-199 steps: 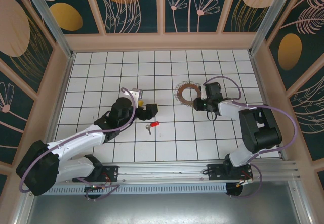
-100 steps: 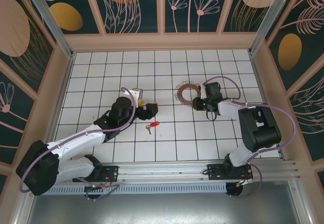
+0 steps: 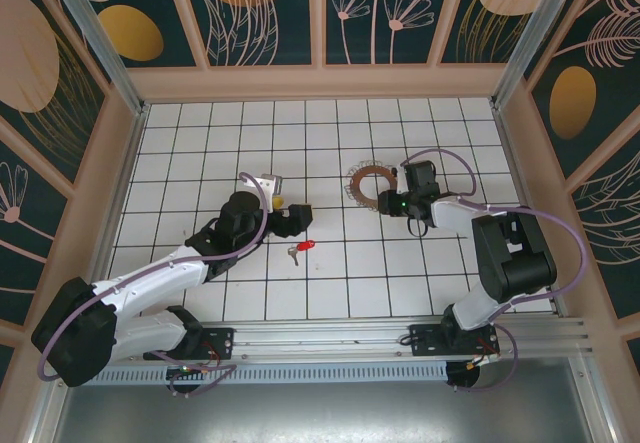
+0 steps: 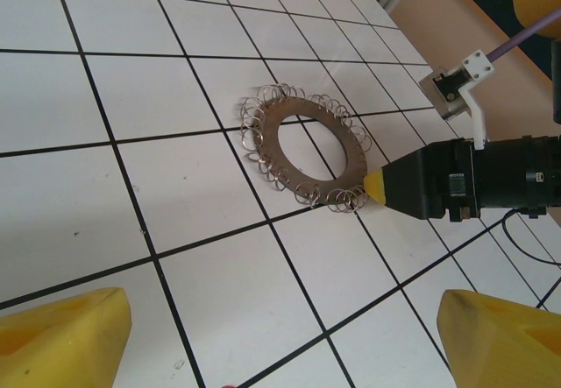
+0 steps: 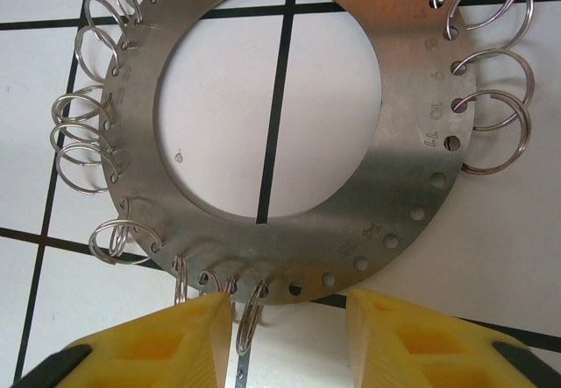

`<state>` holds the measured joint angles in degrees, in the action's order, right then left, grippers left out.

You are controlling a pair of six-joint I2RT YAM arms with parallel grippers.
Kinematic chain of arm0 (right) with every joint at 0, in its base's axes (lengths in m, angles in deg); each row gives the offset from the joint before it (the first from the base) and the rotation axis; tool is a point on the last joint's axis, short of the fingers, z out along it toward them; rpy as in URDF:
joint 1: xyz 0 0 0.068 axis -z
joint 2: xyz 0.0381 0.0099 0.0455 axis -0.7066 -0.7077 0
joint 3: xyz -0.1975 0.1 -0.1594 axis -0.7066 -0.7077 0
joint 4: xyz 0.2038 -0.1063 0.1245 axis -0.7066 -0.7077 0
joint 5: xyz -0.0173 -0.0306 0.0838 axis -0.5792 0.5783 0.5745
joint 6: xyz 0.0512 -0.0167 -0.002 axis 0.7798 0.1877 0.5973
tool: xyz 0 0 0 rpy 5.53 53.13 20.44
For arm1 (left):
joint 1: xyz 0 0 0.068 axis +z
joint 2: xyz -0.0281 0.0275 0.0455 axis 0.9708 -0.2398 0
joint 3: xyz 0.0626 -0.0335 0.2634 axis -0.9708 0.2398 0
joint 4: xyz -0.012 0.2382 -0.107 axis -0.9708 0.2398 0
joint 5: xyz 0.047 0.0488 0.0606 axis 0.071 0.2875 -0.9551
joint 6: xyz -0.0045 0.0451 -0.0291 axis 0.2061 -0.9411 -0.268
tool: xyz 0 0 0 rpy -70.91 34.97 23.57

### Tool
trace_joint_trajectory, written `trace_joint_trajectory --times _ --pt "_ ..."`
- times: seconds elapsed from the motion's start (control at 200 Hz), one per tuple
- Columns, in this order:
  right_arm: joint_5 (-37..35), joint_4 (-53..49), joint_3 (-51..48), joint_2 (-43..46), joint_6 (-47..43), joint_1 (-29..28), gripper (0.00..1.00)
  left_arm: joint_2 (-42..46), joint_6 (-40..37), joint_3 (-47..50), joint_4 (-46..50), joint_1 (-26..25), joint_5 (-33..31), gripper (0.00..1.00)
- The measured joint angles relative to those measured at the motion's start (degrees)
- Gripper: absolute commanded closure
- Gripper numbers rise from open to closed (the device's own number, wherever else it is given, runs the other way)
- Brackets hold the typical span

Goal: Put the keys on the keyring

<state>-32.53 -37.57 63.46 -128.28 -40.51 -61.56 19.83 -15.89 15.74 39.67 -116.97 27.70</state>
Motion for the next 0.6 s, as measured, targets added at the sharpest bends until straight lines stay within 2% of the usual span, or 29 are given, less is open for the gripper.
trace_joint_trajectory --times 0.095,0.335,0.601 --pt "0.0 0.4 0.0 0.0 0.2 0.0 0.62 0.0 0.0 0.0 0.0 0.0 0.0 0.10" --pt "0.3 1.3 0.3 -0.8 0.7 0.0 0.73 0.4 0.0 0.0 0.0 0.0 0.0 0.10" --pt "0.5 1.4 0.3 -1.0 1.1 0.0 0.73 0.8 0.0 0.0 0.1 0.0 0.0 0.10"
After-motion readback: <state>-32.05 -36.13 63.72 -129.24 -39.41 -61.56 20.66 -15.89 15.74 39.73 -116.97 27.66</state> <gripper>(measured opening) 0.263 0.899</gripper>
